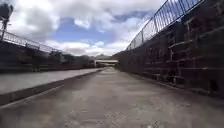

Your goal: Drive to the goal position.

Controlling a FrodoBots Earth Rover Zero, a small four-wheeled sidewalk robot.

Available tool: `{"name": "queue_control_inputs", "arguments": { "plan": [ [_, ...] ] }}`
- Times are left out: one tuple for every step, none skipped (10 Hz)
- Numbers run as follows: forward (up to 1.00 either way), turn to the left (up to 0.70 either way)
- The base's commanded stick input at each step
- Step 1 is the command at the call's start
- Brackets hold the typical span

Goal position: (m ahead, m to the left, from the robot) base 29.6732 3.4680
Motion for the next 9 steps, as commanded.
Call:
{"name": "queue_control_inputs", "arguments": {
  "plan": [
    [1.0, 0.0],
    [1.0, 0.0],
    [1.0, 0.0],
    [1.0, 0.0],
    [1.0, 0.0],
    [1.0, 0.0],
    [1.0, 0.0],
    [1.0, 0.0],
    [1.0, 0.0]
  ]
}}
